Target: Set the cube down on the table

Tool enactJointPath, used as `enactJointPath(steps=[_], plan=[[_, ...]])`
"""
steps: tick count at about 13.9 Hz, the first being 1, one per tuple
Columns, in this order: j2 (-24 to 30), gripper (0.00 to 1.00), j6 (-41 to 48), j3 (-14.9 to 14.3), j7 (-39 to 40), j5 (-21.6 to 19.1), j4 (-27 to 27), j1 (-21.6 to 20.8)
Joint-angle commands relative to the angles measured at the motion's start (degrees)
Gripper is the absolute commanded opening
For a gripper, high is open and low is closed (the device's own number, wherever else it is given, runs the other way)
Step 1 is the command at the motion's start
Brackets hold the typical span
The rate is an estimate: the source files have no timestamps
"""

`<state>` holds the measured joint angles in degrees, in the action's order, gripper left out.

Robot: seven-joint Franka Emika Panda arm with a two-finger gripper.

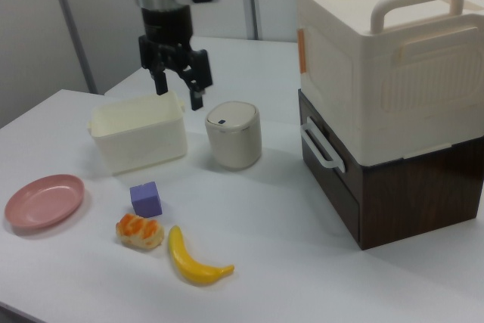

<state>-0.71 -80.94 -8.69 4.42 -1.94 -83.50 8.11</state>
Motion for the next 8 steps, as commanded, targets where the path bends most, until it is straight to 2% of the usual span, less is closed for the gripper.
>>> enactJointPath(steps=[1, 4, 6, 8], plan=[[0.36, 1.00, -4.11, -2.56, 3.14, -2.37, -0.25, -1.70], [0.01, 1.00, -12.47, -1.86, -1.68, -3.07, -2.01, -2.39], [-0.26, 1.00, -15.46, -1.51, -2.22, -2.46, -4.11, -4.50], [-0.35, 1.00, -16.27, 0.24, -2.14, -2.37, -5.35, -4.68]])
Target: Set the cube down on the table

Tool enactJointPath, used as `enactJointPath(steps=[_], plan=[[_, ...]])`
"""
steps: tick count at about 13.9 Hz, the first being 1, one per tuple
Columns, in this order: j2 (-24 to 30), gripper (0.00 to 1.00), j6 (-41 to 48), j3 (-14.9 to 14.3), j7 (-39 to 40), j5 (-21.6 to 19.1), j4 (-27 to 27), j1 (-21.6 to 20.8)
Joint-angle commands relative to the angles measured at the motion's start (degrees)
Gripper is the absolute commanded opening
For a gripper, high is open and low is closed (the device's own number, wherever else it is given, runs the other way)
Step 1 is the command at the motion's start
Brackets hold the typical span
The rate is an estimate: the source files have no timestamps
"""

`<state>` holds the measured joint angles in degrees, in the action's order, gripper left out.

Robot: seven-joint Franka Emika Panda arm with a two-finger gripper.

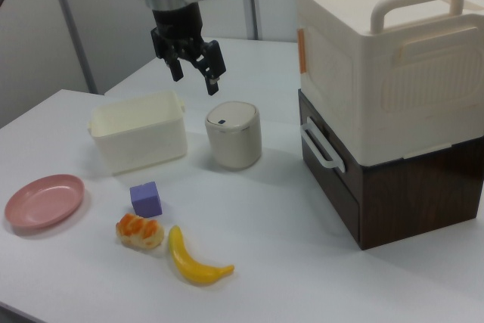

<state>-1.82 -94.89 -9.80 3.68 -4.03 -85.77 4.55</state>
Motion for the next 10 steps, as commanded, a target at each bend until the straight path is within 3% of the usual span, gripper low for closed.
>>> enactJointPath(steps=[1, 10], plan=[[0.67, 1.00, -2.32, 2.06, -1.48, -0.28, -3.70, -1.12], [0.50, 1.00, -1.35, 2.77, -0.78, 0.43, -3.35, -0.68]])
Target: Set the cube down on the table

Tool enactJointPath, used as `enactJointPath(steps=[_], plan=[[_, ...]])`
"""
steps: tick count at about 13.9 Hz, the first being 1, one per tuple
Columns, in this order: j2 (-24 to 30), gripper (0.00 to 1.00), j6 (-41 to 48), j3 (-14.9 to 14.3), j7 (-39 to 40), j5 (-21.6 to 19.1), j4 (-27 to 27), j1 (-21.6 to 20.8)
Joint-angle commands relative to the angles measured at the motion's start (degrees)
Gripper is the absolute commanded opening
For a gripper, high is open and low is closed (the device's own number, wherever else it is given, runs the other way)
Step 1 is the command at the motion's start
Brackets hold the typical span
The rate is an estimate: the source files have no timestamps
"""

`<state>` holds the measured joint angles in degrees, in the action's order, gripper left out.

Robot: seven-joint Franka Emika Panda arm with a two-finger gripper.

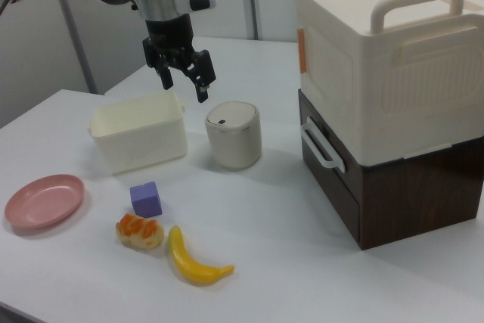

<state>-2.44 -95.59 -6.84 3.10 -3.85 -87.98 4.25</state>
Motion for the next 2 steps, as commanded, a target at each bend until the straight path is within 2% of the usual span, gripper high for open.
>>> enactJointPath(steps=[1, 2], plan=[[1.12, 1.00, -0.65, -0.20, -0.38, 0.33, -1.06, -0.47], [1.21, 1.00, -0.04, -0.20, -0.73, 0.33, -0.97, -0.55]])
